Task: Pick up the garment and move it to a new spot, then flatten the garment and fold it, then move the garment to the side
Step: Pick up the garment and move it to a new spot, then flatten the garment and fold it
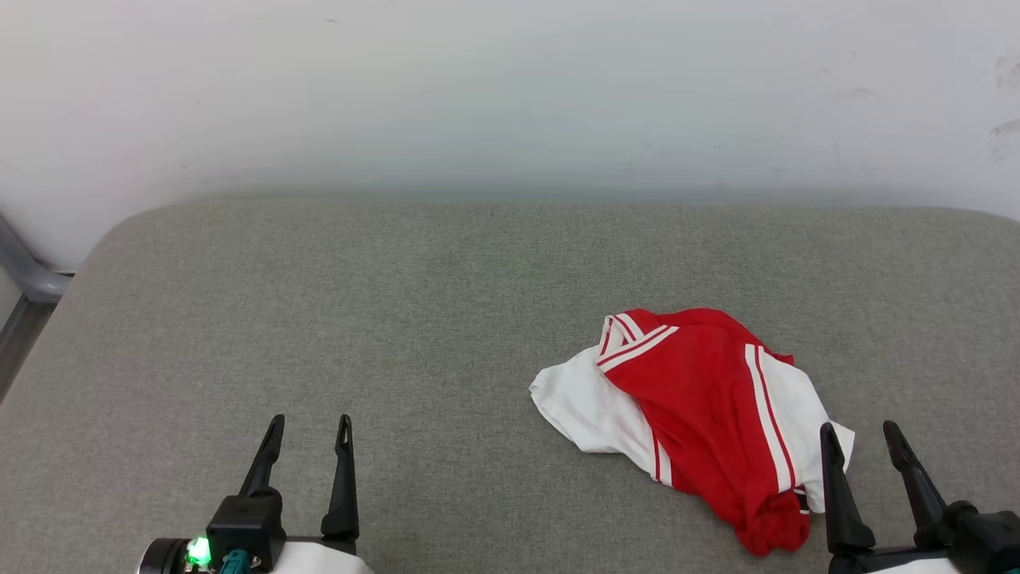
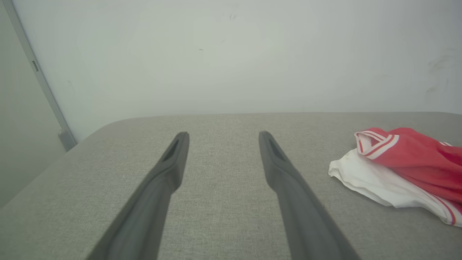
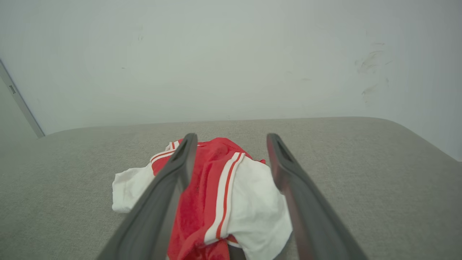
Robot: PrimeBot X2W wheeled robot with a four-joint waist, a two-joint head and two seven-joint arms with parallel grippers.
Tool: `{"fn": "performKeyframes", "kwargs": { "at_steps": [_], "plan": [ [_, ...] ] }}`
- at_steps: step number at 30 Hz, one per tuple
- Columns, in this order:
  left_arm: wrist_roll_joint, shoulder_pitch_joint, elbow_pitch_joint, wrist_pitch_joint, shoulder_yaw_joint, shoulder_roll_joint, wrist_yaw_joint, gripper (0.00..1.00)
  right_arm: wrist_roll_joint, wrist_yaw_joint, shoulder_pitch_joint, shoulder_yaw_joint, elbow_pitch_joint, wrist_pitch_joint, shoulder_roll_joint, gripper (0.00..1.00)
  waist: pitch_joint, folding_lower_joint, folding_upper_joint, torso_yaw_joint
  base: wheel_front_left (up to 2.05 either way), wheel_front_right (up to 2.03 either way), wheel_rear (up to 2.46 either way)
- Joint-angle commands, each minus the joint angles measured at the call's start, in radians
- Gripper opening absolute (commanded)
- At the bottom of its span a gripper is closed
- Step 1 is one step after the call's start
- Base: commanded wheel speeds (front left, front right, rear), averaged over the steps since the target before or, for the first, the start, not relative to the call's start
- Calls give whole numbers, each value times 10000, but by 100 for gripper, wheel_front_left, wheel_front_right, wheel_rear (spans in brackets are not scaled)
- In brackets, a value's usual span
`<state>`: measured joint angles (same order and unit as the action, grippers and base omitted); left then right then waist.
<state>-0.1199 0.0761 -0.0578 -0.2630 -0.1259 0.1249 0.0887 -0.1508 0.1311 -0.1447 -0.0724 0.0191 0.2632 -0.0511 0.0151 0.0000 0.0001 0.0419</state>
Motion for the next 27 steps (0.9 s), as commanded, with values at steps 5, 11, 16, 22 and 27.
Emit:
{"fn": "performKeyframes", "kwargs": {
  "at_steps": [5, 11, 16, 22, 27],
  "plan": [
    [235, 121, -172, -28, 322, -239, -281, 100, -119, -7, -193, 1, 123, 24, 16, 100, 32, 0, -1, -61, 0, 0, 0],
    [407, 169, -295, -28, 587, -383, -535, 100, -144, -7, -177, 28, 224, 24, 16, 100, 64, 0, -1, -121, 0, 0, 0],
    [547, 198, -393, -27, 779, -536, -686, 100, -162, -7, -140, 50, 195, 24, 16, 100, 95, 0, -1, -155, 0, 0, 0],
    [571, -393, -483, -28, 905, -510, -1018, 100, -138, -7, 25, 82, 90, 24, 16, 100, 34, 0, -1, -236, 0, 0, 0],
    [432, -1587, -781, -28, 908, -251, -1650, 100, -79, -7, 223, 109, -71, 24, 16, 100, -127, 0, -1, -346, 0, 0, 0]
  ]
}}
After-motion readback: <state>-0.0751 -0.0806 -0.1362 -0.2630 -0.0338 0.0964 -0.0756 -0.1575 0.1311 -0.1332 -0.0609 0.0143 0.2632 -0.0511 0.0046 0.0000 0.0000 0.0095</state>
